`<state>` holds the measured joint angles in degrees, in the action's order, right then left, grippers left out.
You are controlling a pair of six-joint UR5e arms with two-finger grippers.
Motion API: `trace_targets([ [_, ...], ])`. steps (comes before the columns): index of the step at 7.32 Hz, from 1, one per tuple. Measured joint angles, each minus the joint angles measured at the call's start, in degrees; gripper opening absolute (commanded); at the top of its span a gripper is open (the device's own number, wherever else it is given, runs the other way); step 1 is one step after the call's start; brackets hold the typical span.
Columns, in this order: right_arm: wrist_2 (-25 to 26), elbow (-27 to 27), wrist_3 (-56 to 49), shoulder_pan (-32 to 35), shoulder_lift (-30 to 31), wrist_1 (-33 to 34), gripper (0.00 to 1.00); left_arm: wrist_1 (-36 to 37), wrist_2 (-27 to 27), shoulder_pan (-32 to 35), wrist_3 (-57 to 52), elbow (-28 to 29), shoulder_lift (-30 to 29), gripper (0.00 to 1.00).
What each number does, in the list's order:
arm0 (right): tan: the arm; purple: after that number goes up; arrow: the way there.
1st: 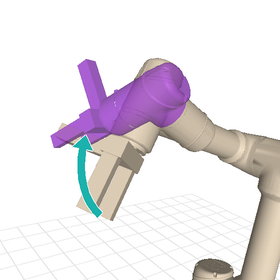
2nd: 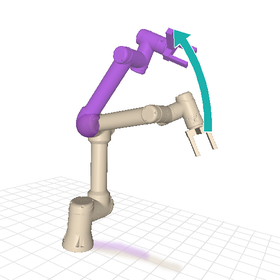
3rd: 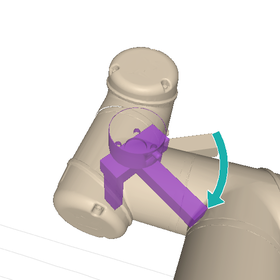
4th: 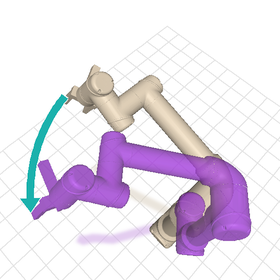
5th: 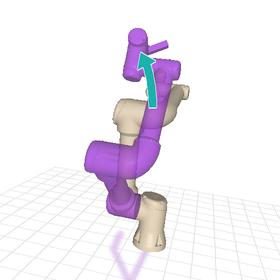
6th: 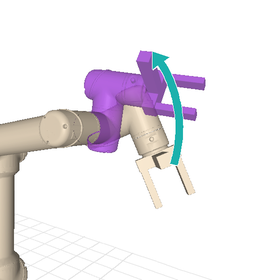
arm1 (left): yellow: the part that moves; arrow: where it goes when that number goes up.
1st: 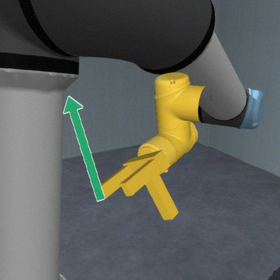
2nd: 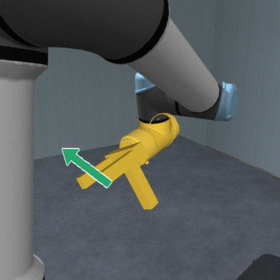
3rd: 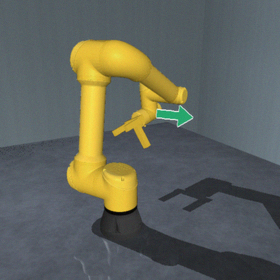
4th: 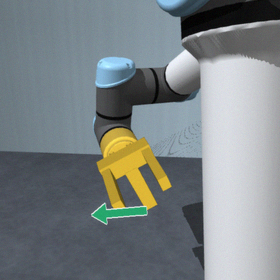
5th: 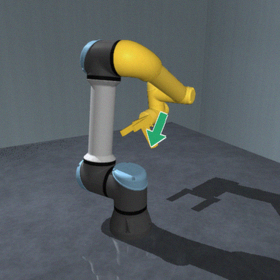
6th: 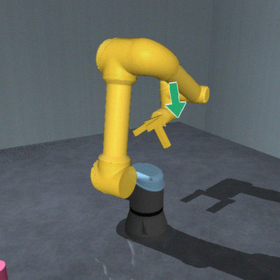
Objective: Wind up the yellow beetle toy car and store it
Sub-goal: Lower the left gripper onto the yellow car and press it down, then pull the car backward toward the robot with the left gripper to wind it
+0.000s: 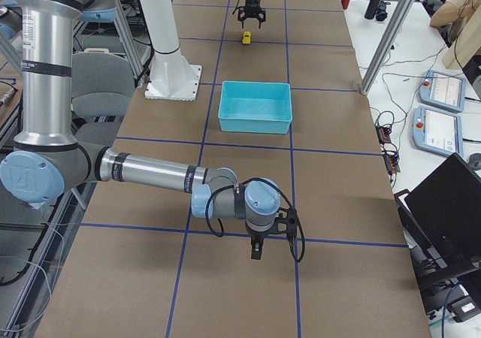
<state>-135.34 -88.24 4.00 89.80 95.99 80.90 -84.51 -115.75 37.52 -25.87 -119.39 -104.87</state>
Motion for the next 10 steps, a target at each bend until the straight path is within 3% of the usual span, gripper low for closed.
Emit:
trace_targets([
  [4,0.07,0.0,-0.04,0.03,0.92,-0.04,1.0,-10.43,4.35,-3.77,6.18,-3.06,9.76,1.0],
  [10,0.14,0.27,0.05,0.03,1.18,0.04,1.0,-12.02,6.05,-5.13,0.44,0.47,11.27,1.0],
])
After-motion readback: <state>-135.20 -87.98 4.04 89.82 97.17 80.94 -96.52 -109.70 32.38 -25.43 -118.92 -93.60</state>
